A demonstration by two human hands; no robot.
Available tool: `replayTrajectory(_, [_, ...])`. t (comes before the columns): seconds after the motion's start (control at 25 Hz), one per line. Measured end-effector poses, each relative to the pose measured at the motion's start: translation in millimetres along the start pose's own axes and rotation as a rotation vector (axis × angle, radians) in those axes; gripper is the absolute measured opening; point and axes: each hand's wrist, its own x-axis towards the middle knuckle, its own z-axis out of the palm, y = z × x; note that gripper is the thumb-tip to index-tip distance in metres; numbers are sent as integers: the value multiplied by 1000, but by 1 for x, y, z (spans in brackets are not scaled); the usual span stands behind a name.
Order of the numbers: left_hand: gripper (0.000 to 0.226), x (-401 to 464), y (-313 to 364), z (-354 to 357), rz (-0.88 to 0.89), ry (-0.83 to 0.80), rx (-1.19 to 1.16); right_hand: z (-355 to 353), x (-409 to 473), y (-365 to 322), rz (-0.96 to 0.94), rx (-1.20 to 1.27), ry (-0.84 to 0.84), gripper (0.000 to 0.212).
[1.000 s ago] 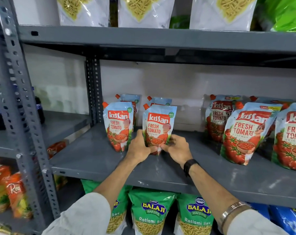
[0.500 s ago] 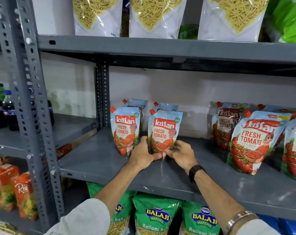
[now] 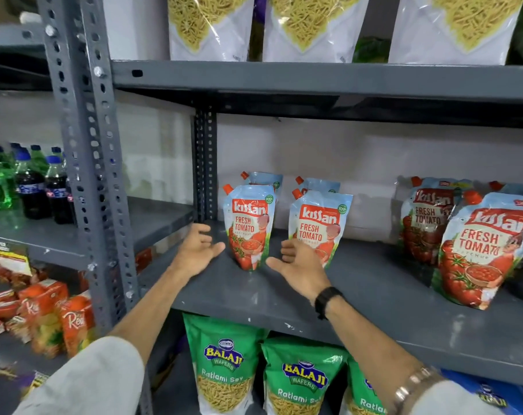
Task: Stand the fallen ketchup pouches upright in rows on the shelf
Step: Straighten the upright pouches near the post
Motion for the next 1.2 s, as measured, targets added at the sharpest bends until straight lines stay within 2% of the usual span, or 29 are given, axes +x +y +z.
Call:
replayTrajectory(0.04, [60, 3, 3, 3, -15, -105, -13, 12, 8, -3, 15, -15, -6, 62])
replayTrajectory(0.12, [59, 9, 6, 10, -9, -269, 17, 30, 23, -4, 51, -12, -1, 63])
replayTrajectory(0.2, [51, 15, 8, 15, 22, -324, 49, 43, 35, 0, 56, 4, 5, 56])
replayTrajectory(0.36, [52, 28, 3, 18, 109, -304, 127, 50, 44, 3, 23, -19, 67, 38])
replayTrajectory(0.48, [58, 32, 0, 20, 156, -287, 208, 48, 46, 6, 39, -34, 112, 32])
replayTrajectory(0.6, [57, 33, -3, 22, 187, -252, 276, 48, 46, 6, 44, -47, 150, 31])
replayTrajectory(0.88, [51, 42, -6, 21, 215, -249, 274, 51, 44, 5, 20, -40, 170, 34])
replayTrajectory(1.2, [42, 30, -2, 15, 154, -274, 258, 50, 39, 2, 50, -27, 114, 35])
